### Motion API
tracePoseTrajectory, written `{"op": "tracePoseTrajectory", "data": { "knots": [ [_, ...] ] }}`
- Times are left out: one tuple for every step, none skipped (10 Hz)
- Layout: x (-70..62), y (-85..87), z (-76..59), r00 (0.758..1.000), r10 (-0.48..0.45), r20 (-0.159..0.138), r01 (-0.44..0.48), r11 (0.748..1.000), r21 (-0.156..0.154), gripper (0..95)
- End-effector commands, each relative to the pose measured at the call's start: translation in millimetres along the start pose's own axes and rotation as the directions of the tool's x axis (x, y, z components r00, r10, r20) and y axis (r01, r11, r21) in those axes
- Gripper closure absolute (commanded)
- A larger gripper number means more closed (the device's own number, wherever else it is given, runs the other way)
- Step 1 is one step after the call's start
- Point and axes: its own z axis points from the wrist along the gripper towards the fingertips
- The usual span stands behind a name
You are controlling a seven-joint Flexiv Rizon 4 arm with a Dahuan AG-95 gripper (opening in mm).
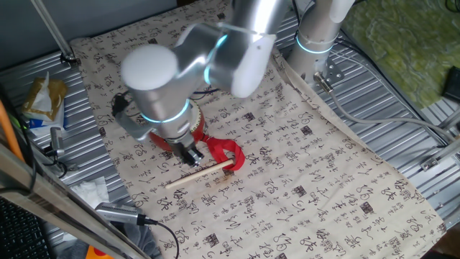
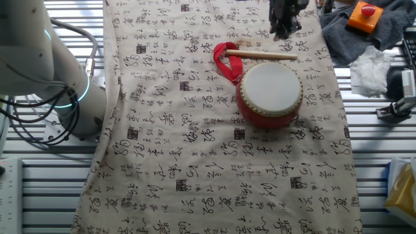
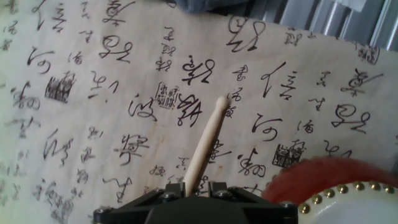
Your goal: Play the drum
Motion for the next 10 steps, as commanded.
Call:
{"op": "tracePoseTrajectory", "data": {
  "knots": [
    [-1.0,-6.0,6.8,0.974,0.224,0.019,-0.221,0.969,-0.107,76.0],
    [-0.2,-7.5,8.5,0.967,0.253,0.018,-0.250,0.962,-0.114,76.0],
    [0.6,-8.4,9.7,0.960,0.279,0.016,-0.275,0.954,-0.121,76.0],
    [2.8,-10.0,11.8,0.947,0.322,0.014,-0.317,0.938,-0.137,76.0],
    [5.7,-11.0,13.5,0.943,0.333,0.012,-0.328,0.935,-0.132,76.0],
    [9.1,-11.9,15.4,0.944,0.331,0.013,-0.327,0.937,-0.125,76.0],
    [14.4,-13.3,18.4,0.944,0.331,0.017,-0.326,0.937,-0.122,76.0],
    [20.7,-13.7,22.4,0.943,0.332,0.019,-0.327,0.938,-0.117,57.0],
    [24.3,-12.5,25.5,0.943,0.333,0.018,-0.329,0.938,-0.112,57.0],
    [28.2,-7.4,30.0,0.943,0.332,0.018,-0.328,0.939,-0.102,57.0]
  ]
}}
